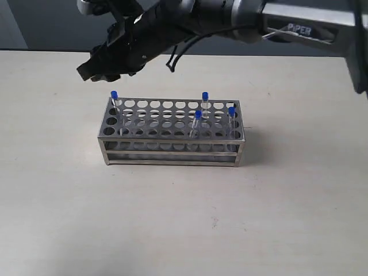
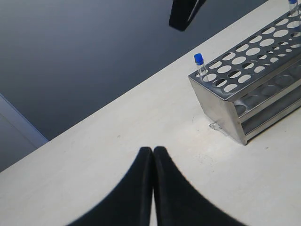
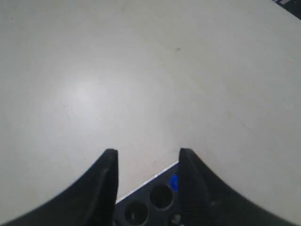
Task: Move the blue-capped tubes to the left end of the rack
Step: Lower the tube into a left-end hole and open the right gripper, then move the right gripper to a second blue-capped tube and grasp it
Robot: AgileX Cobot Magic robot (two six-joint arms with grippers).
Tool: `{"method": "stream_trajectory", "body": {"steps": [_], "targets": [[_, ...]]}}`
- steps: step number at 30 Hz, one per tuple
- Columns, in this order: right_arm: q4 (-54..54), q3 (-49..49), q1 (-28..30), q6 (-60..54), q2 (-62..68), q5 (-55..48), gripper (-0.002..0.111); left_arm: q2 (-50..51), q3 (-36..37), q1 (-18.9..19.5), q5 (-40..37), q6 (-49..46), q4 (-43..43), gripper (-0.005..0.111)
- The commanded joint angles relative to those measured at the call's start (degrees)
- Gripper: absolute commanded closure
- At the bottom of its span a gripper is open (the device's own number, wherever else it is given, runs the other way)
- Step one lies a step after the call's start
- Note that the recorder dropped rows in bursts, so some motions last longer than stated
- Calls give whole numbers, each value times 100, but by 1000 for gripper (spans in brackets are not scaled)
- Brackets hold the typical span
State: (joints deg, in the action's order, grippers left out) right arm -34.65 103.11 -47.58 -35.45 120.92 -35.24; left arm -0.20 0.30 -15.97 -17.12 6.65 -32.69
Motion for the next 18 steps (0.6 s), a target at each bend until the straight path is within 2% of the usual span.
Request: {"method": "stream_trajectory", "body": {"steps": [1, 3, 7, 18], "targets": [[1569, 17, 12, 1260, -545, -1196, 78, 20, -30, -22, 31, 28, 96, 106], [2477, 7, 12, 1991, -700, -2142, 78, 20, -30, -22, 31, 28, 96, 106], [3206, 7, 12, 2525, -755, -3354, 78, 20, -30, -22, 31, 28, 96, 106], [3609, -4, 23, 3025, -734, -3472, 78, 20, -30, -22, 31, 28, 96, 106]]}}
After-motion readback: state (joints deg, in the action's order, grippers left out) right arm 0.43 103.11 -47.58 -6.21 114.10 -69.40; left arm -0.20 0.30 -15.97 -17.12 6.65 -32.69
